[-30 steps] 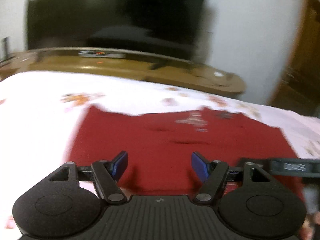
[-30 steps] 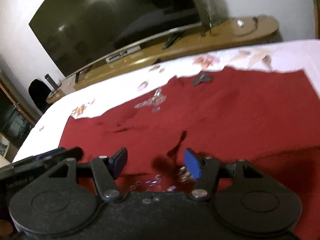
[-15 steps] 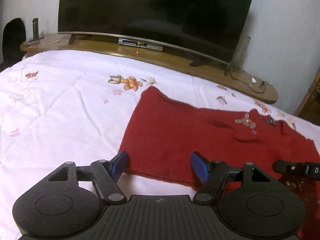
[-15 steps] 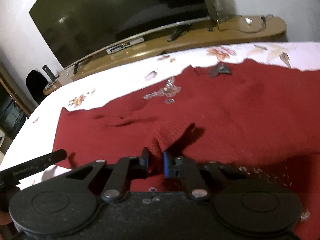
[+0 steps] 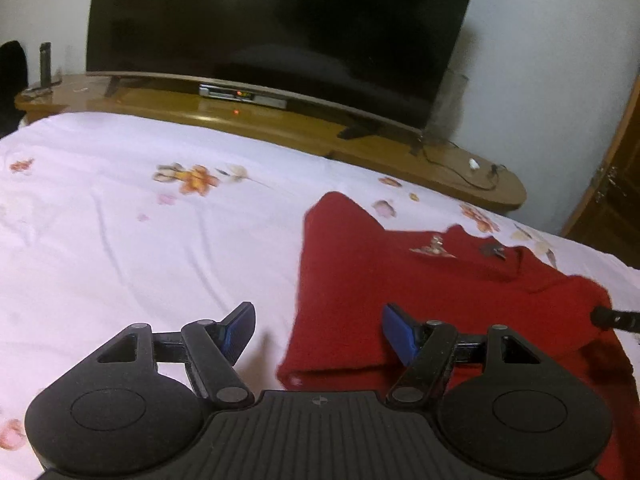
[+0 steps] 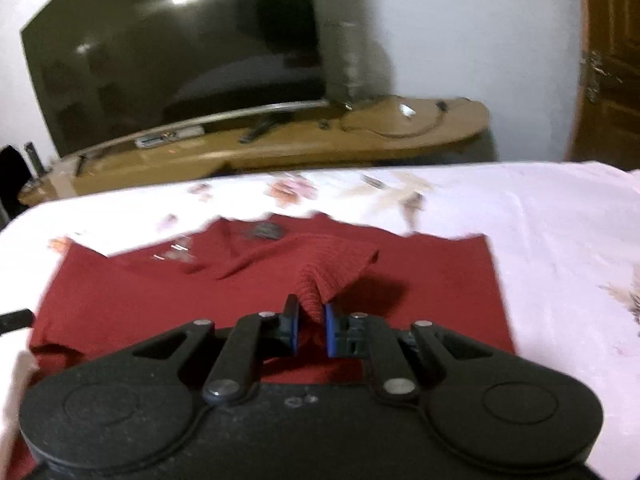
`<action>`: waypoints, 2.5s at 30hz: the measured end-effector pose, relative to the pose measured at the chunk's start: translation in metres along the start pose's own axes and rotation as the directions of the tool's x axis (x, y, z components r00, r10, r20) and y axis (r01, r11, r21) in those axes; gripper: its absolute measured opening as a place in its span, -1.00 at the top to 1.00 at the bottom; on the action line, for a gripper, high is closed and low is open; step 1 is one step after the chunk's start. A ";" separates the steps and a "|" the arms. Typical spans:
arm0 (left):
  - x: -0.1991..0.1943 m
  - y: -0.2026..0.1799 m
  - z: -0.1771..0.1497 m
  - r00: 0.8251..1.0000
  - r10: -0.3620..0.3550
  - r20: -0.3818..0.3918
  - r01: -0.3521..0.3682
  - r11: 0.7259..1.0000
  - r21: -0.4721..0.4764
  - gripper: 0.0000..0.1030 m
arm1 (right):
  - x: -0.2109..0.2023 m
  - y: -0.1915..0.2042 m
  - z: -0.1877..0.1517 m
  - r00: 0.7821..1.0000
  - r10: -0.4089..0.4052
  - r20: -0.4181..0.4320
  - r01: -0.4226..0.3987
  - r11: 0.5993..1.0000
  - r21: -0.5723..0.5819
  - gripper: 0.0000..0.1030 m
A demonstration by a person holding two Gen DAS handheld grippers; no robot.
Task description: Fold small clothes
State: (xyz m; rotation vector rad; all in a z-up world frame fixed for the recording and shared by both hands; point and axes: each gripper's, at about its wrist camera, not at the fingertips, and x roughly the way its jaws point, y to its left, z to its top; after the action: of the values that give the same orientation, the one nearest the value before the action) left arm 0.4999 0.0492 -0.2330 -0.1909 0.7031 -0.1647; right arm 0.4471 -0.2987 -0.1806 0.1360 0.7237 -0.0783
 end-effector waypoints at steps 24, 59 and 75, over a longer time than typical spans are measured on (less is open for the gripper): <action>0.046 -0.021 0.005 0.996 0.029 -0.081 -0.031 0.999 -0.023 -0.35 | 0.029 -0.016 -0.023 0.998 -0.015 -0.064 0.015 1.000 -0.012 0.27; 0.053 -0.030 0.013 1.000 -0.012 -0.028 0.013 0.999 0.053 -0.35 | 0.038 -0.021 0.005 0.998 -0.059 -0.003 0.059 0.997 -0.046 0.19; 0.038 -0.032 -0.014 0.998 0.030 -0.058 -0.026 0.997 0.073 -0.35 | 0.024 -0.038 -0.029 0.997 -0.070 -0.044 0.069 0.997 -0.029 0.16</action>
State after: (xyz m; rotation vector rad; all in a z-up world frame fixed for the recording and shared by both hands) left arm 0.5162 0.0087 -0.2602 -0.1069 0.7571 -0.1694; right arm 0.4412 -0.3320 -0.2218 0.0870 0.7738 -0.1322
